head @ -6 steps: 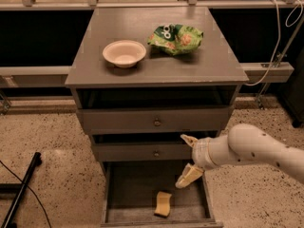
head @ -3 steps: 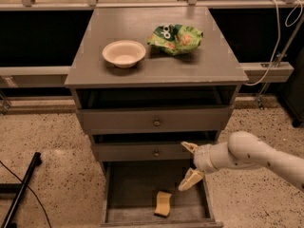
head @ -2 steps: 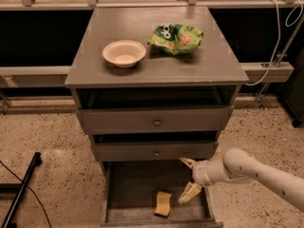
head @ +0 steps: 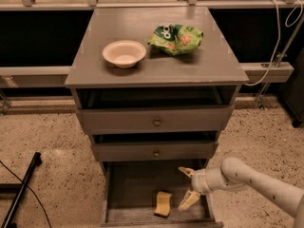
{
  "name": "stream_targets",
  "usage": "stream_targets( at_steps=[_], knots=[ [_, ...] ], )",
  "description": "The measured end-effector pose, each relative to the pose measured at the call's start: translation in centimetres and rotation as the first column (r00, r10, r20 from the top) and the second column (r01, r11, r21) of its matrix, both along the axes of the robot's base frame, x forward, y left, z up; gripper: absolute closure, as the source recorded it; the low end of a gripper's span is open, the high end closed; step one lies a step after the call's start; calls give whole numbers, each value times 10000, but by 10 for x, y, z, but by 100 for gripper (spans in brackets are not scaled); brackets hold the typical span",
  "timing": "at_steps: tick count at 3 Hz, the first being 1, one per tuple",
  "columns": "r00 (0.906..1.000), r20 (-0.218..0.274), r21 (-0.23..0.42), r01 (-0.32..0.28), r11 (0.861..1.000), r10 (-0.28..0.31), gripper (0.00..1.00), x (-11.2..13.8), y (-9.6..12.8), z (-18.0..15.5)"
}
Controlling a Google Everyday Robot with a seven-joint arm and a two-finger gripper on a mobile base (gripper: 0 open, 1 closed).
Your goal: Pick sponge from bottom drawer and place on counter
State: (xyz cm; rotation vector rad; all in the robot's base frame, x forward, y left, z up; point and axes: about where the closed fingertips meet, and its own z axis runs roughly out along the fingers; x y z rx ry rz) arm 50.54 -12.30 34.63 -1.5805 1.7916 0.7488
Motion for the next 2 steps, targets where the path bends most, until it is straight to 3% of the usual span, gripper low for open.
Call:
stream_targets(
  at_steps=[1,2],
  knots=[
    [9998,-118,344,137,9993,-133,0,6,1,-13],
    [9999,-157,824,44,9966,-31,0,26,18,-62]
  ],
)
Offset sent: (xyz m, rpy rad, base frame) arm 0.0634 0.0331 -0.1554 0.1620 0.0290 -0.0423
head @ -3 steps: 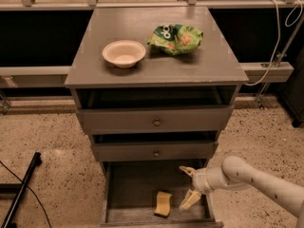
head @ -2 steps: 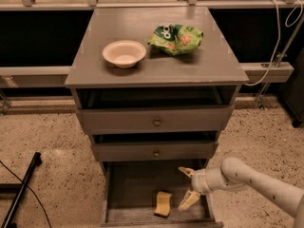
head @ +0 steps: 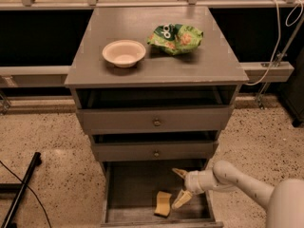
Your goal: Pick sponge from bottom drawer and place on counter
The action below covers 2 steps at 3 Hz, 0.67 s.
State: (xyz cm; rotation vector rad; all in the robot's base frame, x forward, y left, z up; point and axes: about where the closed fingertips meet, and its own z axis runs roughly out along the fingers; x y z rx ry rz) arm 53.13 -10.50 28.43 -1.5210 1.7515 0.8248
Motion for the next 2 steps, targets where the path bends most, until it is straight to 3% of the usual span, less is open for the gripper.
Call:
stream_targets(
  at_steps=[2],
  knots=[
    [9997,-237,182,-41,9998,45,0,25,10,-98]
  ],
)
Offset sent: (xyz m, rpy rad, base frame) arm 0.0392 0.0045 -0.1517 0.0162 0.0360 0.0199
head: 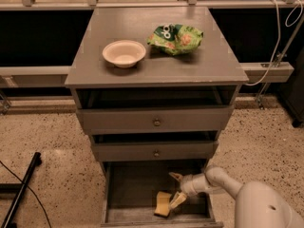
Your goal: Pick sponge from bottom drawer and place on counter
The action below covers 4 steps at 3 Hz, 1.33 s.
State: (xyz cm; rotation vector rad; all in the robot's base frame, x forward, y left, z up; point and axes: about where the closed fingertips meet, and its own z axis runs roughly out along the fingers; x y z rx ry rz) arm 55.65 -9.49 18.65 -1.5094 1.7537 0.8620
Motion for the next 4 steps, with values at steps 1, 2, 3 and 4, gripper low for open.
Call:
stream_targets(
  at_steps=[1,2,3,4],
  knots=[
    [9983,57,-447,-575,9973,578,2,-1,6,-35],
    [9959,194,-675,-867,9939,882,25,-4,12,-50],
    [9887,267,-771,-1453,9864,1477,48,-11,24,-60],
    [9841,185,-1022,-1741,9794,1768,72,-16,30,-64]
  ],
)
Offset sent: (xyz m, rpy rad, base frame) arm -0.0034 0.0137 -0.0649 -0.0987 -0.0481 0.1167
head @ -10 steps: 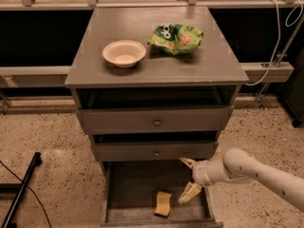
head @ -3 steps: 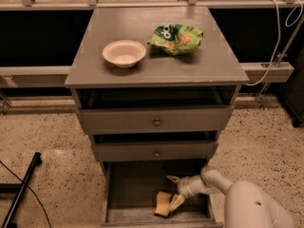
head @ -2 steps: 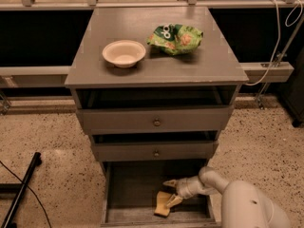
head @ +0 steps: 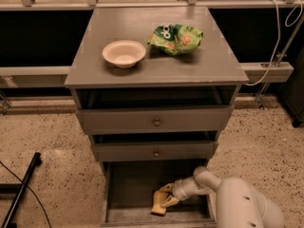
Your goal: Pick sponge from bottom drawer and place on counter
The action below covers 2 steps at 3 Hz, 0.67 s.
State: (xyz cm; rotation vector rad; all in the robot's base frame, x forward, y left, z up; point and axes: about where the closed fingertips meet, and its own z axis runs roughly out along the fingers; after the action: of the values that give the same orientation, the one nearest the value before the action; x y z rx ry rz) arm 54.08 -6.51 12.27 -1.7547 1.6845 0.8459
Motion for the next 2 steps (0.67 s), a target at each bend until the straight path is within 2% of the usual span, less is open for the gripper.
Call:
stream_targets(
  at_steps=[1,2],
  knots=[
    [9996,278,686,-61,9976,42,100,-7,3,20],
    [9949,922,2693,151,9629,-414,100,-6,-9,70]
  ],
)
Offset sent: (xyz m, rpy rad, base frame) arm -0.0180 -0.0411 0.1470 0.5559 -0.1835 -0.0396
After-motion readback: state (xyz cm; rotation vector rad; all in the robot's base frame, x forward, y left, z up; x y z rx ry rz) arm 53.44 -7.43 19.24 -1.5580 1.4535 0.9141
